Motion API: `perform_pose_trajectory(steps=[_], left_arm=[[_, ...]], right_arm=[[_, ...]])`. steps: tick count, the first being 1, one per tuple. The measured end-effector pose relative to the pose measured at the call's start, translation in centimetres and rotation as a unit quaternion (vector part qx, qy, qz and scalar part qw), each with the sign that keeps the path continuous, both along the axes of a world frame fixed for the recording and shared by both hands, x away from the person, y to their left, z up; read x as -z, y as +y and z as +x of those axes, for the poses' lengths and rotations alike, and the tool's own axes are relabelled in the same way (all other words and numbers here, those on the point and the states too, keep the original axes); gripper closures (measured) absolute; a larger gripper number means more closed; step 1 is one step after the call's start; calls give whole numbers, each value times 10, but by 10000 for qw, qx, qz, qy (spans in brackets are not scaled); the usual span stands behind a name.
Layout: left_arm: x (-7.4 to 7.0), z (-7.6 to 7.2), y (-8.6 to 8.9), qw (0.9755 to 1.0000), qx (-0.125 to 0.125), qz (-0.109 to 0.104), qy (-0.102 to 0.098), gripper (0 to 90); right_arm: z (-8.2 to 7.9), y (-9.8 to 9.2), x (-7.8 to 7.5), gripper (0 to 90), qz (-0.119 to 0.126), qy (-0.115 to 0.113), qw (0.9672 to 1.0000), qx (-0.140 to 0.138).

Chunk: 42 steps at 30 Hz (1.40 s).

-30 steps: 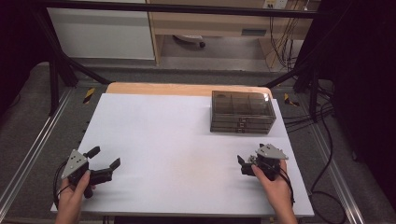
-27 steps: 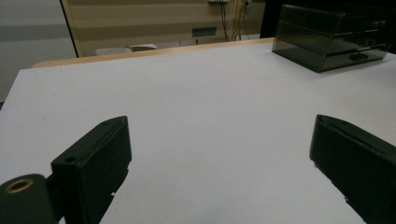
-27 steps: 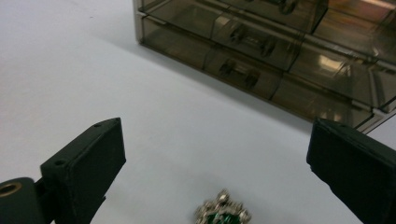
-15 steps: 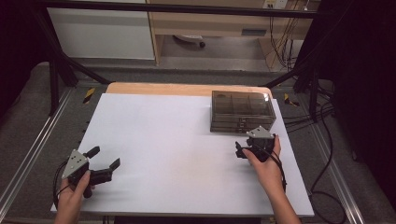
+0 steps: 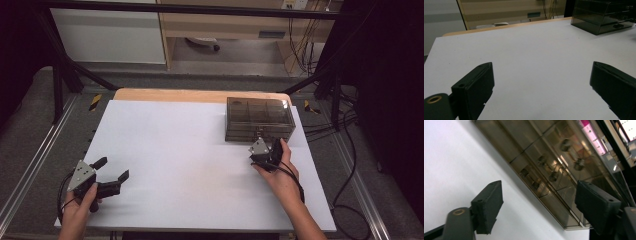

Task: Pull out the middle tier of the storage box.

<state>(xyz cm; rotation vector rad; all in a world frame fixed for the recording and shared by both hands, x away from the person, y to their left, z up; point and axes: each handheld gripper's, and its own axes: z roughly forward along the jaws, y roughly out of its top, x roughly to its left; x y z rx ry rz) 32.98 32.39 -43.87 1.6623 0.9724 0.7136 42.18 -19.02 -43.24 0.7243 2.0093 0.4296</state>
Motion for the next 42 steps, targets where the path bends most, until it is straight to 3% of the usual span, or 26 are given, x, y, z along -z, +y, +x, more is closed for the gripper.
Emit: perform_pose_trajectory(steps=[3,4,5,6,9,10,12,20,21,26,29,34,42], left_arm=[[0,0,0,10000,11,34,12,57],[0,0,-1,10000,13,45,9,57],[0,0,-1,10000,8,73,-2,57],[0,0,-1,10000,8,73,-2,56],[0,0,-1,10000,-18,58,-19,57],[0,0,-1,10000,-18,58,-19,57],[0,0,-1,10000,-4,80,0,57],[1,0,-2,9999,0,117,-1,57],[1,0,-2,9999,-2,116,-5,57],[1,0,-2,9999,-4,123,-3,57],[1,0,-2,9999,4,142,3,57],[1,0,-2,9998,-24,176,16,56],[2,0,-3,9998,-18,192,29,55]], right_arm=[[1,4,4,330,-363,-31,9993,-127],[1,4,4,330,-363,-31,9993,-127],[1,7,5,396,-590,-101,9979,-230],[1,7,5,396,-590,-101,9979,-230],[-1,12,9,506,-1070,-219,9930,-447],[-1,12,9,506,-1070,-219,9930,-447],[-1,14,10,577,-1480,-386,9865,-583],[2,17,16,659,-1773,-609,9801,-655],[3,18,17,673,-1907,-640,9770,-713],[3,18,18,692,-1992,-728,9746,-716],[6,17,19,701,-2147,-790,9706,-745],[8,17,20,699,-2206,-840,9691,-721],[12,17,23,724,-2418,-905,9630,-777]])
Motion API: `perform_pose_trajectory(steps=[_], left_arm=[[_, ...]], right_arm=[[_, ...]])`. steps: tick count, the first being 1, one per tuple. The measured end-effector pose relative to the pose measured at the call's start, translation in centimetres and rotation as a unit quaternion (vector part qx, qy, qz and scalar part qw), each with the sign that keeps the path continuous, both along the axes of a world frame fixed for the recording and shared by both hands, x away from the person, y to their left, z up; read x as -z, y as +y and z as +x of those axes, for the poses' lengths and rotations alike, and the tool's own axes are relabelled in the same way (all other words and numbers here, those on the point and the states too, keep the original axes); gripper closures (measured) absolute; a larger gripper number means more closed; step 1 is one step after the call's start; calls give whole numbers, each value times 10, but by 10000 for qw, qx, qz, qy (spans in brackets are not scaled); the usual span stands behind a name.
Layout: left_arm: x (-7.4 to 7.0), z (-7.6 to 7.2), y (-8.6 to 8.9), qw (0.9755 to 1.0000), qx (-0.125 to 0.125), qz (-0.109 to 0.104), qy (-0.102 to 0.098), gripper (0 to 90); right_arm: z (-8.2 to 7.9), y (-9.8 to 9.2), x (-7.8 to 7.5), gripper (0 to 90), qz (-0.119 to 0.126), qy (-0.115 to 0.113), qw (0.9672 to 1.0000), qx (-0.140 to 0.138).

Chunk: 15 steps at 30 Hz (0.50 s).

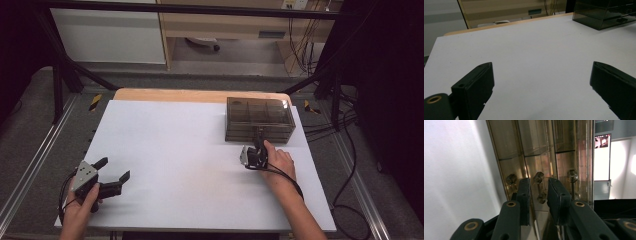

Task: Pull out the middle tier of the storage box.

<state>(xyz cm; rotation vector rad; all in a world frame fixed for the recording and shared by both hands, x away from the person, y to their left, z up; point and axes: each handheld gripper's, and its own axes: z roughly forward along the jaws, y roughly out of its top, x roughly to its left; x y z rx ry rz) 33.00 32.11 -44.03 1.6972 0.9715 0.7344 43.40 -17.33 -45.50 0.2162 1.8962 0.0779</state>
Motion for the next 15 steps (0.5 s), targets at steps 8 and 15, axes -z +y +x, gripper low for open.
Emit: perform_pose_trajectory(steps=[8,15], left_arm=[[1,0,0,10000,-9,13,10,55],[1,1,-1,10000,10,35,25,55]], right_arm=[[5,-2,3,747,2,-11,10000,41],[7,-3,3,756,11,-32,10000,13]])
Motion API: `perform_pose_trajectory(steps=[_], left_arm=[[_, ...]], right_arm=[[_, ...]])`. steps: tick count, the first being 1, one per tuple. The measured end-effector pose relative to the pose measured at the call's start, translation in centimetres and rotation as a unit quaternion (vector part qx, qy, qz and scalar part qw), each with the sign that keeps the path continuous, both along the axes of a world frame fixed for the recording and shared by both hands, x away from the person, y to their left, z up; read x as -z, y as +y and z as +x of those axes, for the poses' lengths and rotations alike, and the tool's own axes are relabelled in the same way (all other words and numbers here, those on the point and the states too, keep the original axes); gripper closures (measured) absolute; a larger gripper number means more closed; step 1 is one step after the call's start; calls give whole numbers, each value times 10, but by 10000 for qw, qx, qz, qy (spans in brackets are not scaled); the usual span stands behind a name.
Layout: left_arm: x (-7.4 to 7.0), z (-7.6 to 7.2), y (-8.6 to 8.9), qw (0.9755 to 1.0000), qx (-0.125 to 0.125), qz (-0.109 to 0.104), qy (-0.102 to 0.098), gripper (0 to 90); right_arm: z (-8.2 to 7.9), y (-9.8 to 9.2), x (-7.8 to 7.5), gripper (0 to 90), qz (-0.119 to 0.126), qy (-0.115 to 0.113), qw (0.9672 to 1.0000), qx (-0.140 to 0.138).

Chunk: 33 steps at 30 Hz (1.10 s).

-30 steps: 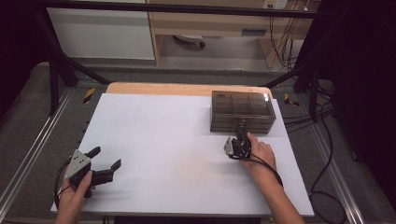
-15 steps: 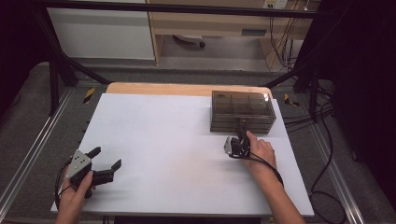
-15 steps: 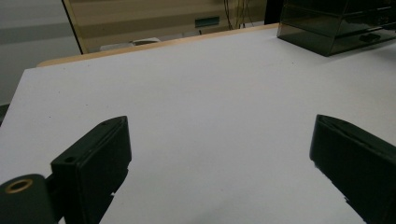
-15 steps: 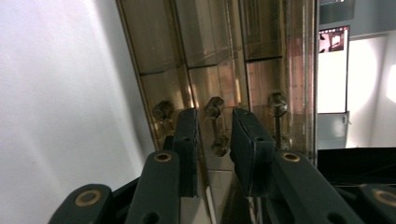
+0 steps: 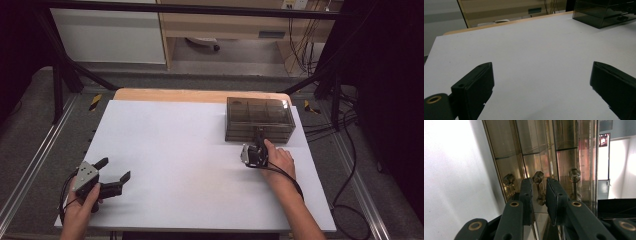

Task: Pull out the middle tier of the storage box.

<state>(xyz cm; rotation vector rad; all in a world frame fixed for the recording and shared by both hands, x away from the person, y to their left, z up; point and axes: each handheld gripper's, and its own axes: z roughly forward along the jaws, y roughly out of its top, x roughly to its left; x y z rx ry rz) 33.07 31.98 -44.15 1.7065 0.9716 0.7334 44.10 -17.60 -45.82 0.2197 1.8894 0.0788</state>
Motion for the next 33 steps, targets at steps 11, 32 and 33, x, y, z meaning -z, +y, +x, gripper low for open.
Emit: perform_pose_trajectory(steps=[11,32,33], left_arm=[[1,1,-1,10000,29,39,26,55],[2,0,-4,9998,115,120,57,54],[2,0,-4,9998,115,120,57,54]], right_arm=[[1,1,1,758,-59,-42,10000,-56],[3,3,6,766,-173,-122,9997,-119],[3,3,6,766,-173,-122,9997,-119]])
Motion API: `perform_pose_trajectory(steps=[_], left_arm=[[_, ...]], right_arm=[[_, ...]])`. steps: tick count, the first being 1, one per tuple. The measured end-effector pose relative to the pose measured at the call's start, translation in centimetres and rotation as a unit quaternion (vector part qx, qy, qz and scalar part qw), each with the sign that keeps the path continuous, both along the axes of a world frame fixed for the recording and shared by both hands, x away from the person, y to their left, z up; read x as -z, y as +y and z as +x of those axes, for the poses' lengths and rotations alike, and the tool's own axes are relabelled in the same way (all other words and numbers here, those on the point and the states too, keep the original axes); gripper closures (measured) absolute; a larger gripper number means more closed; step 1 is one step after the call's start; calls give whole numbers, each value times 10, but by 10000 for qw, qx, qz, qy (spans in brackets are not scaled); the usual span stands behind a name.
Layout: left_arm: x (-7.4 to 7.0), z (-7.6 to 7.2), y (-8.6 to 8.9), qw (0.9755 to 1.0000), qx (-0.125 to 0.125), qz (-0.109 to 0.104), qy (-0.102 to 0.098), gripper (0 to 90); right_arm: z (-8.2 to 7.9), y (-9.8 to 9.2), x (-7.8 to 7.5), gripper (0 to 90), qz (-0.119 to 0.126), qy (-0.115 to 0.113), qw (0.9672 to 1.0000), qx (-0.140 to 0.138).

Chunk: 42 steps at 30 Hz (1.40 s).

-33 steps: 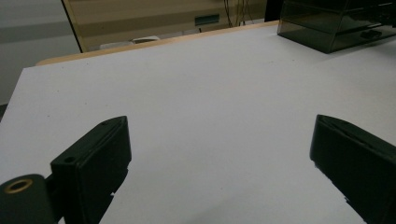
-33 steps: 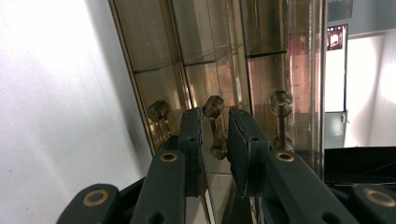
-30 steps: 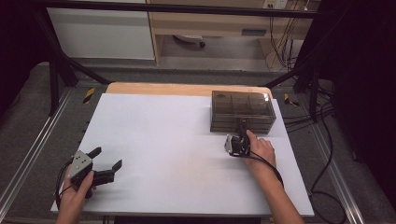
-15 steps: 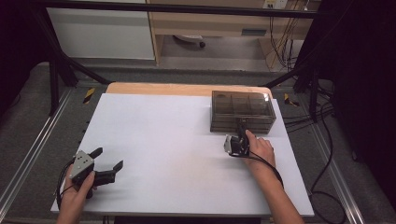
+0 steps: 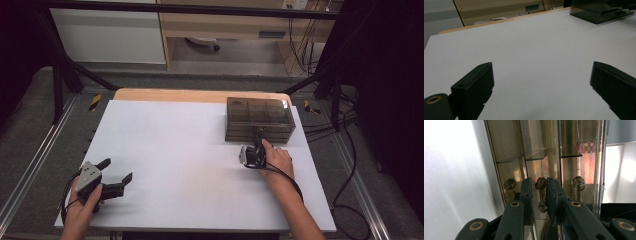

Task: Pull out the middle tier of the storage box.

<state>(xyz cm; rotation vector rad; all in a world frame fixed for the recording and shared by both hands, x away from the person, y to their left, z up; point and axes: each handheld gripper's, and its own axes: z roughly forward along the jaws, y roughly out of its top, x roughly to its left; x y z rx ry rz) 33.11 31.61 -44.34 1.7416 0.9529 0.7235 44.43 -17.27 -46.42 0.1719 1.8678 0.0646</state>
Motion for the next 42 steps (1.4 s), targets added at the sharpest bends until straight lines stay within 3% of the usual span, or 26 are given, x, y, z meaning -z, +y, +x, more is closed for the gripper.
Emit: perform_pose_trajectory(steps=[26,42], left_arm=[[1,0,-1,10000,34,33,28,53],[1,0,-1,10000,42,51,32,53]], right_arm=[[0,1,1,807,-121,-94,9999,-21],[-13,-1,-3,807,-149,9,9998,-93]])
